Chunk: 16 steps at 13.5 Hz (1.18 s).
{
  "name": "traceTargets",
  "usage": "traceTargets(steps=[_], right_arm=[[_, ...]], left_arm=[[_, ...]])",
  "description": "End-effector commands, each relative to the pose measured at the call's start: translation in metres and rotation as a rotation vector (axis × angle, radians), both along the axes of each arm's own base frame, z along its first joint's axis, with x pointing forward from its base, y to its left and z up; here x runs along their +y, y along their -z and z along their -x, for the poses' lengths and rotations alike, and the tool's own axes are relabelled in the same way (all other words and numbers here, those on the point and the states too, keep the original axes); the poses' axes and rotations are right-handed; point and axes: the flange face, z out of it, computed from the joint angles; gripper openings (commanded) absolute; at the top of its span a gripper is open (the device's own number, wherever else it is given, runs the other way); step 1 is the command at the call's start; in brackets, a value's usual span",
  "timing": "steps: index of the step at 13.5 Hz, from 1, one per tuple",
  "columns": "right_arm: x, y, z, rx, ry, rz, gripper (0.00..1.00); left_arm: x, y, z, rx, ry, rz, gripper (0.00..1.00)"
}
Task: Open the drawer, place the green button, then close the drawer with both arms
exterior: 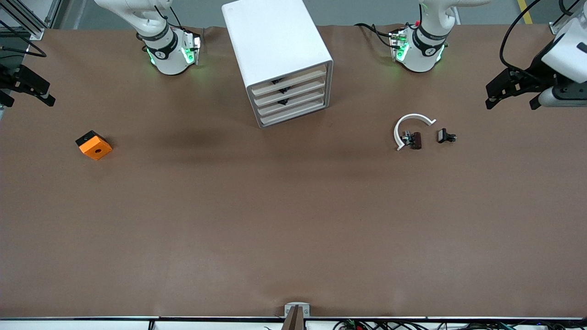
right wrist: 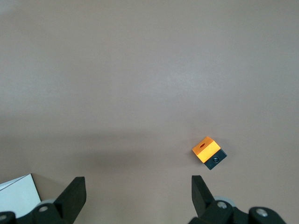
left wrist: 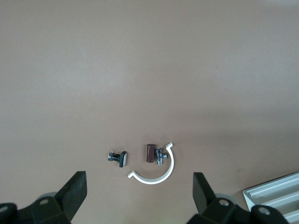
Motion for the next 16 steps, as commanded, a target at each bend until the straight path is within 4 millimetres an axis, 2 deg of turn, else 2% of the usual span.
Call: traceTargets(steps=[1,2,4,7,8,12,16], right_arm=[[-0.005,-0.014,0.002,-0.019,0.013,0.003,1.00],[-0.012,-0.015,0.003,-0.023,0.019,-0.002,1.00],[-0.007,-0.015,0.003,-0.016,0.014,0.004,1.00],[-0.013,-0.012,0.006,0.012,0.021,0.000,1.00],[-0.013,-0.012,0.006,0.014,0.019,-0.001,1.00],[-0.010,-0.014,0.009,0.038,0.015,-0.002,1.00],[-0.007,-0.016,0.009,0.037,0.006,0.000,1.00]], left_arm=[[0.014,-0.012,-0.004,-0.011,-0.009,-0.009,1.00],[0.017,-0.010,-0.003,-0.003,-0.011,-0.006,1.00],[0.017,-0.008,-0.001,0.018,-0.008,-0.008,1.00],[0.012,-0.009,0.010,0.047,-0.001,-0.012,1.00],[0.019,-0.005,0.010,0.057,0.006,-0.009,1.00],[0.020,-0.006,0.012,0.055,0.021,-0.008,1.00],[0.019,-0.007,0.027,0.051,0.024,-0.013,1.00]])
